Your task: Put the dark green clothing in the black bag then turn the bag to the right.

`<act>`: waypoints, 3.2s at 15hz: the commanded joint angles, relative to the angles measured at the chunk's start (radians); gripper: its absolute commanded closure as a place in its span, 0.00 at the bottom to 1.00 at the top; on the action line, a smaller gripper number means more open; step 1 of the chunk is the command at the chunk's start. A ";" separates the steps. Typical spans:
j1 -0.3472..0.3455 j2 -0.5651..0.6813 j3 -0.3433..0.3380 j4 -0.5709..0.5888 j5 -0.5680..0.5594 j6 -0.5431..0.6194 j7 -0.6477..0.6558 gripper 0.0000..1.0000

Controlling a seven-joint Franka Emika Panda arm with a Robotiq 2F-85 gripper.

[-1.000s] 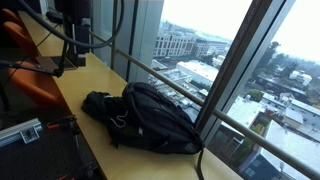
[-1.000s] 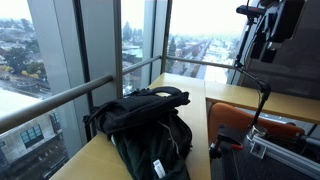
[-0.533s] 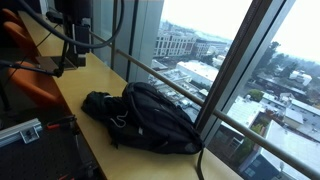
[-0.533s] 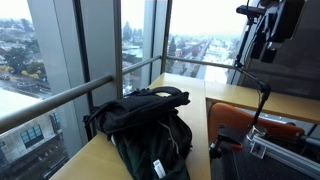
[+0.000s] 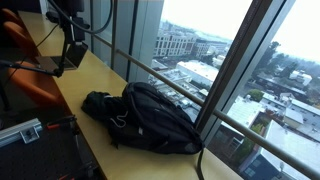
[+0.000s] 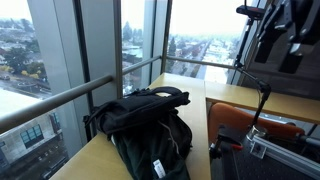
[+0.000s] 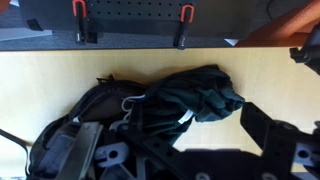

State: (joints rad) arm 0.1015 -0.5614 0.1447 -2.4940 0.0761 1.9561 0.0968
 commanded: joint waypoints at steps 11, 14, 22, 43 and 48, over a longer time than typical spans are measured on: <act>-0.011 0.590 0.054 0.165 -0.139 0.416 0.188 0.00; -0.002 0.717 0.017 0.234 -0.112 0.440 0.239 0.00; 0.065 1.066 -0.065 0.458 -0.089 0.409 0.400 0.00; 0.151 0.841 -0.282 0.455 -0.511 0.360 0.579 0.97; 0.157 0.870 -0.274 0.478 -0.841 0.395 0.728 0.97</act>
State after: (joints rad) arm 0.2391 0.2900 -0.1153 -2.0372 -0.5829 2.3354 0.7318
